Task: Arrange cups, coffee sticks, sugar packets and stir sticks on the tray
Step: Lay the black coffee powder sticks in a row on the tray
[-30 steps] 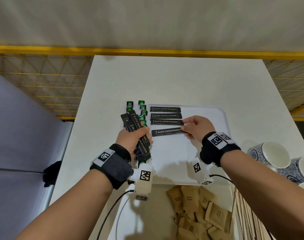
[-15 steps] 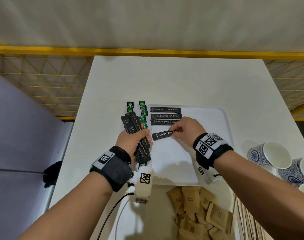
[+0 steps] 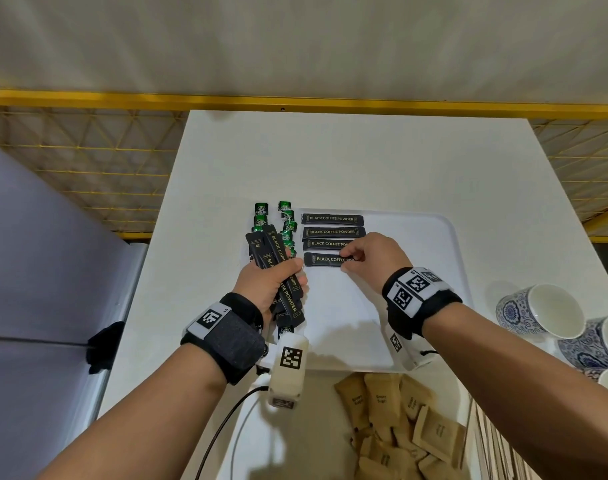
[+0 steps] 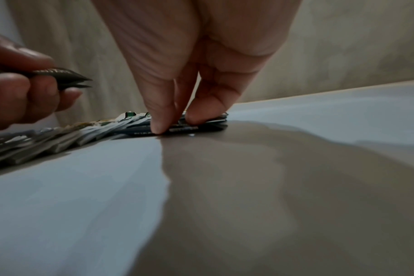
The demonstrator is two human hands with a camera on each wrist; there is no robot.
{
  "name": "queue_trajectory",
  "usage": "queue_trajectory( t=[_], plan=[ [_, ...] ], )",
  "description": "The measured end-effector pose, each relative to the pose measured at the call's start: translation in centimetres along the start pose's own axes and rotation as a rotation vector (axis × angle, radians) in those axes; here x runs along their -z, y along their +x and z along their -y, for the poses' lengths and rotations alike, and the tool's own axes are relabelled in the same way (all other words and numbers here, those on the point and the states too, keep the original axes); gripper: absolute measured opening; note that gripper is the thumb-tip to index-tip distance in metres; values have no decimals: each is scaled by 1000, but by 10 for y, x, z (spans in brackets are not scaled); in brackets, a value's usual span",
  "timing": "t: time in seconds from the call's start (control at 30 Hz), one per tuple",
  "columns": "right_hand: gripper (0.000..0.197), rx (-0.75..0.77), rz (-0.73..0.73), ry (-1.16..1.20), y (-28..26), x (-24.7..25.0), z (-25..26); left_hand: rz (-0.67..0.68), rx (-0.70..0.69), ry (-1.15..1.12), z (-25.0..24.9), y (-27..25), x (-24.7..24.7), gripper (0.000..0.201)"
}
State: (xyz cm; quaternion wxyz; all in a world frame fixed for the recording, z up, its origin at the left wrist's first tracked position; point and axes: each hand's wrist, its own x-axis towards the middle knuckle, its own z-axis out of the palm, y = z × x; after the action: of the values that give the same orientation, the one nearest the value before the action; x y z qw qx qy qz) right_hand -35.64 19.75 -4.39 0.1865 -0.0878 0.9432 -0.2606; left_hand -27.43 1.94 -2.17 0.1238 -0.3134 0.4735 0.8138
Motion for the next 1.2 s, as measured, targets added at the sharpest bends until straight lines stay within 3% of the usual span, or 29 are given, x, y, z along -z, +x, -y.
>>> queue_trajectory(
  t=[0.33,0.53,0.7,0.8,0.9,1.07,1.2],
  plan=[
    [22,-2,10,23,2,-1,1,13,18,-29,6,4,2,12],
    [16,103,-74,212,-11,10,17,50,47,13,6,4,-2,13],
    [20,-40,173,642,-19,9,35,89,-6,110,9,-1,-7,11],
    [32,-73,288,628,-23,12,37,55,-69,136,10,-1,-6,18],
    [27,-103,359,614,-29,11,37,-1,-79,96,12,1,-3,25],
    [26,-166,355,756,-40,3,35,23,-101,69,11,2,-3,22],
    [12,-147,282,812,-39,7,34,44,-73,69,12,2,-5,14]
  ],
)
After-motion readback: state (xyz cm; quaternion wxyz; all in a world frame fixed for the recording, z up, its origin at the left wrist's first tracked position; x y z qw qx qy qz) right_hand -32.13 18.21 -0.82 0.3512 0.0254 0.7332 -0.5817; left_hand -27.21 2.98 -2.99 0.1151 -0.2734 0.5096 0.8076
